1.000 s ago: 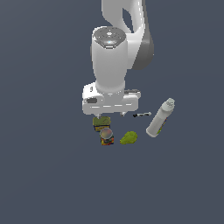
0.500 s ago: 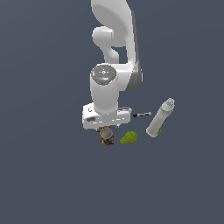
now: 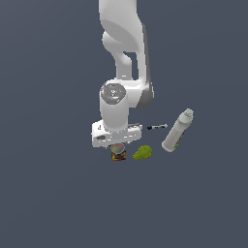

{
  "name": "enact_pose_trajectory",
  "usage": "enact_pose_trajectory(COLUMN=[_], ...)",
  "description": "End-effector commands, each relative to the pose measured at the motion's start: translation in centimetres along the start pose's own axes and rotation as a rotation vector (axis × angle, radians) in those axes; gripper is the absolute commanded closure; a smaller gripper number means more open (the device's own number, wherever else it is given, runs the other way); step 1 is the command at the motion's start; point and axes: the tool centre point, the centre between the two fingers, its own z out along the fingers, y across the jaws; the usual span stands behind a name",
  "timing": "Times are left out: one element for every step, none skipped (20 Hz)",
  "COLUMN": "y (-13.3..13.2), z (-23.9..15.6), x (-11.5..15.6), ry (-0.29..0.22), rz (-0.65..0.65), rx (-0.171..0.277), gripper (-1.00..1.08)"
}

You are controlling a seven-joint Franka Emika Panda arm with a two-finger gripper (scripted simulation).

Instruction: Pick up a designated object from a clutter of objects.

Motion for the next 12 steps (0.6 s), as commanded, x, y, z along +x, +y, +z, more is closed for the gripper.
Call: enact_pose_trajectory(y=[0.0, 0.0, 0.0, 0.0, 0.0, 0.0, 0.0, 0.0, 0.0, 0.0, 0.0, 0.0], z=[0.0, 0.0, 0.1, 0.3, 0.6, 0.9, 1.2, 1.7, 2.2, 2.7, 3.3, 3.7], x=[0.0, 0.0, 0.0, 0.0, 0.0, 0.0, 0.0, -0.1, -0.1, -0.1, -0.1, -0.1], ry=[0.000, 0.000, 0.000, 0.000, 0.000, 0.000, 0.000, 0.000, 0.000, 0.001, 0.001, 0.001], rz=[0.000, 0.000, 0.000, 0.000, 0.000, 0.000, -0.001, -0.001, -0.001, -0.001, -0.001, -0.002], rx=[0.000, 0.000, 0.000, 0.000, 0.000, 0.000, 0.000, 0.000, 0.000, 0.000, 0.000, 0.000], gripper=[-0.92, -0.92, -0.92, -0.92, -0.92, -0.92, -0.92, -0.92, -0.92, -0.92, -0.92, -0.92])
